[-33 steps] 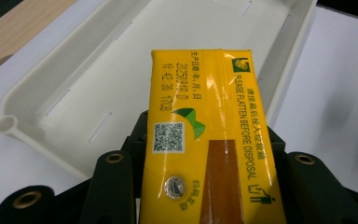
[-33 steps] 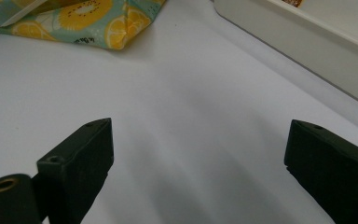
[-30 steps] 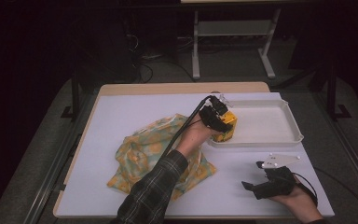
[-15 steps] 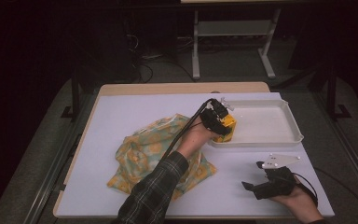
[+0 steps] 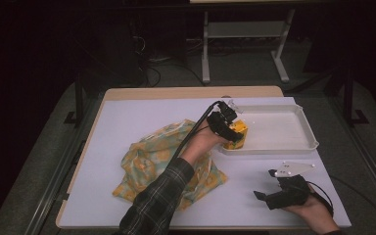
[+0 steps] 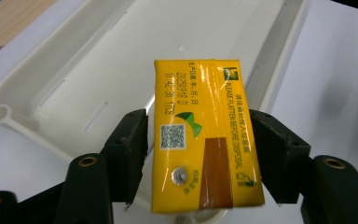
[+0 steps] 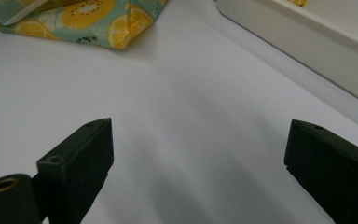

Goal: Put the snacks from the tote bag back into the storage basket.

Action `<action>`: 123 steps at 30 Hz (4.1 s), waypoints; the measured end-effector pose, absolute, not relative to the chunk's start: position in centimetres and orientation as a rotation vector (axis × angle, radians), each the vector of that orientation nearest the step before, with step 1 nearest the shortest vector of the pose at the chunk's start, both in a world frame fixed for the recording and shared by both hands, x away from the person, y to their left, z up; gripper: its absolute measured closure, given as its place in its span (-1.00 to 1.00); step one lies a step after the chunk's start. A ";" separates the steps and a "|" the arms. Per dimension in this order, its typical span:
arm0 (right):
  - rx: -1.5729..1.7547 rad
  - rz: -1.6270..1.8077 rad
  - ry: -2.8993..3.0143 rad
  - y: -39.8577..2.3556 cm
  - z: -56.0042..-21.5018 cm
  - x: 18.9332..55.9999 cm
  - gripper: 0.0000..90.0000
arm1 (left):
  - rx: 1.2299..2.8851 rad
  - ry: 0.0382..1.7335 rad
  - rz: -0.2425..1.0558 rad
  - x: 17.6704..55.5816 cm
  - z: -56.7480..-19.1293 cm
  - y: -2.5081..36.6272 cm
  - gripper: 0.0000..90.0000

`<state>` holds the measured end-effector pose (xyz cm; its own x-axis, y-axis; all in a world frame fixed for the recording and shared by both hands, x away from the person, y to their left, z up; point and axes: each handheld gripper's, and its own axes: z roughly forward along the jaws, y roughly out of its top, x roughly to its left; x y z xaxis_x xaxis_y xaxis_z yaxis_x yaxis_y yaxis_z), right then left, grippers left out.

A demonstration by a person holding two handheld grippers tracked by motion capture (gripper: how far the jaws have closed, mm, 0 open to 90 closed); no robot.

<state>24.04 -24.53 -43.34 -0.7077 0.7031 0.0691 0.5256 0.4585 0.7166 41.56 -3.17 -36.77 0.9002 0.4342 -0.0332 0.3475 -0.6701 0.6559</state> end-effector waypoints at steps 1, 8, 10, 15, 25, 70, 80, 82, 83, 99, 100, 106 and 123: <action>1.062 1.089 2.472 -24.5 -43.3 24.0 -0.83 | 2.363 0.554 0.176 41.5 -36.6 -3.0 -0.14; 1.053 1.087 2.478 -24.5 -43.4 24.1 -0.83 | 2.383 0.533 0.181 40.7 -35.7 -1.8 -0.37; 1.052 1.087 2.480 -24.5 -43.4 24.1 -0.83 | 2.374 0.536 0.166 40.4 -35.5 -1.4 -0.39; 1.052 1.084 2.478 -24.5 -43.4 24.1 -0.83 | 2.381 0.520 0.170 39.7 -34.9 -0.3 -0.44; 1.065 1.056 2.491 -24.4 -43.3 24.1 -0.83 | 2.378 0.508 0.174 38.0 -34.3 2.5 -0.48; 1.112 1.109 2.475 -24.1 -41.7 25.9 -0.40 | 2.280 0.642 0.279 29.6 -35.9 19.4 -0.51; 1.100 1.129 2.480 -24.1 -40.8 27.0 0.29 | 2.236 0.704 0.310 28.0 -36.2 23.0 -0.55; 1.090 1.124 2.478 -24.1 -40.6 27.3 0.44 | 2.232 0.722 0.318 27.8 -36.3 23.6 -0.57; 1.090 1.119 2.476 -24.0 -40.6 27.4 0.50 | 2.227 0.737 0.319 27.6 -36.3 24.1 -0.57; 1.048 1.131 2.462 -24.1 -39.2 30.8 1.00 | 2.182 0.862 0.359 25.5 -37.6 29.2 -0.57; 1.045 1.128 2.463 -24.1 -39.2 31.1 1.00 | 2.179 0.866 0.362 25.3 -37.7 29.5 -0.57; 1.062 1.119 2.452 -23.9 -39.0 32.9 1.00 | 2.159 0.876 0.388 24.7 -38.3 30.9 -0.57; 1.091 1.110 2.388 -23.7 -38.8 37.4 1.00 | 2.145 0.924 0.387 25.0 -39.5 32.6 -0.57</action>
